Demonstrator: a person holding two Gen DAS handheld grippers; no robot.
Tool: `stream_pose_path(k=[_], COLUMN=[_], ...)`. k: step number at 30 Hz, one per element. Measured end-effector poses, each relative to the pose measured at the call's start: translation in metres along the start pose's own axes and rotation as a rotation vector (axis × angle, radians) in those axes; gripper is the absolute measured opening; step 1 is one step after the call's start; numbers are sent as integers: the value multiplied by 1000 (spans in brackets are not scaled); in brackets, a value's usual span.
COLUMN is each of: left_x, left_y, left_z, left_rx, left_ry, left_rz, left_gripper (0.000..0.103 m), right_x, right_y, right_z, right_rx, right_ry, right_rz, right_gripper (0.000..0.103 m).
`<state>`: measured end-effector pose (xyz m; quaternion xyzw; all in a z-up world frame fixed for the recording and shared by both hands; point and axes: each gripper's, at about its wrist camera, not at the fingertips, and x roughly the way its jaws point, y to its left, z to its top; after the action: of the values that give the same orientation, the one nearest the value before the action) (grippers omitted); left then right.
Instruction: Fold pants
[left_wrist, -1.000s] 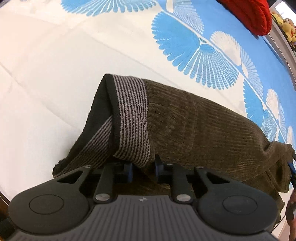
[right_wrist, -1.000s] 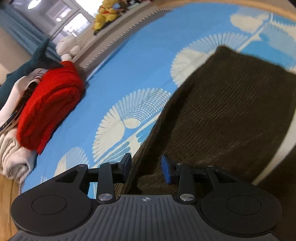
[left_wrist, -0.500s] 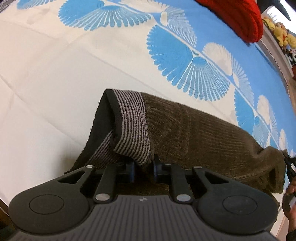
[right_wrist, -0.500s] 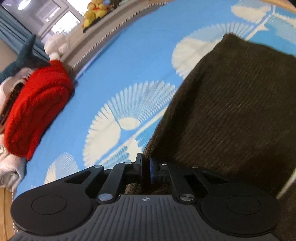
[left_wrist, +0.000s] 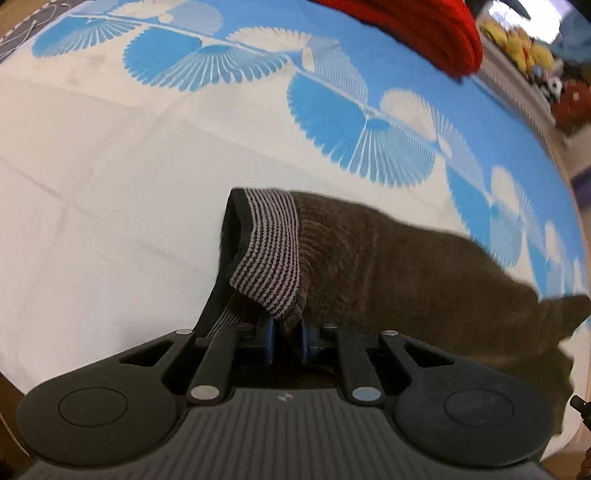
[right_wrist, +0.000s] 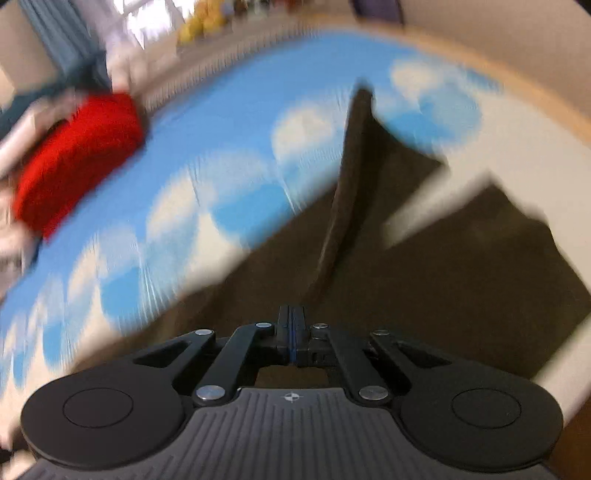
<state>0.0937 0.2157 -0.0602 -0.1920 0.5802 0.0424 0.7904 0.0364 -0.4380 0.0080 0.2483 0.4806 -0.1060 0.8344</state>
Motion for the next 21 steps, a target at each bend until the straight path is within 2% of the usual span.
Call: stream_pose_path(k=[1, 2, 4, 7, 9, 12, 14, 16, 21], left_x=[1, 3, 6, 14, 20, 31, 40, 46, 53], left_y=[1, 2, 0, -10, -12, -10, -9, -11, -12], left_z=[-1, -1, 1, 3, 5, 7, 8, 8, 13], left_rx=[1, -5, -19, -23, -40, -84, -90, -73, -75], left_ry=[7, 14, 25, 44, 61, 100, 133, 145, 153], left_rz=[0, -2, -2, 33, 46, 49, 57, 78, 95], left_gripper=[15, 15, 16, 21, 31, 41, 43, 43, 43], right_x=[-1, -5, -17, -17, -4, 20, 44, 71, 120], right_y=[-12, -21, -32, -50, -59, -63, -70, -82, -100], right_z=[-4, -5, 3, 22, 38, 64, 83, 94, 115], right_rx=[12, 12, 5, 78, 159, 208, 252, 325, 416], right_ry=[19, -3, -98, -195, -228, -281, -296, -277, -250], right_rz=[-9, -8, 20, 61, 66, 86, 89, 94, 41], right_gripper=[0, 0, 4, 6, 15, 15, 16, 21, 24])
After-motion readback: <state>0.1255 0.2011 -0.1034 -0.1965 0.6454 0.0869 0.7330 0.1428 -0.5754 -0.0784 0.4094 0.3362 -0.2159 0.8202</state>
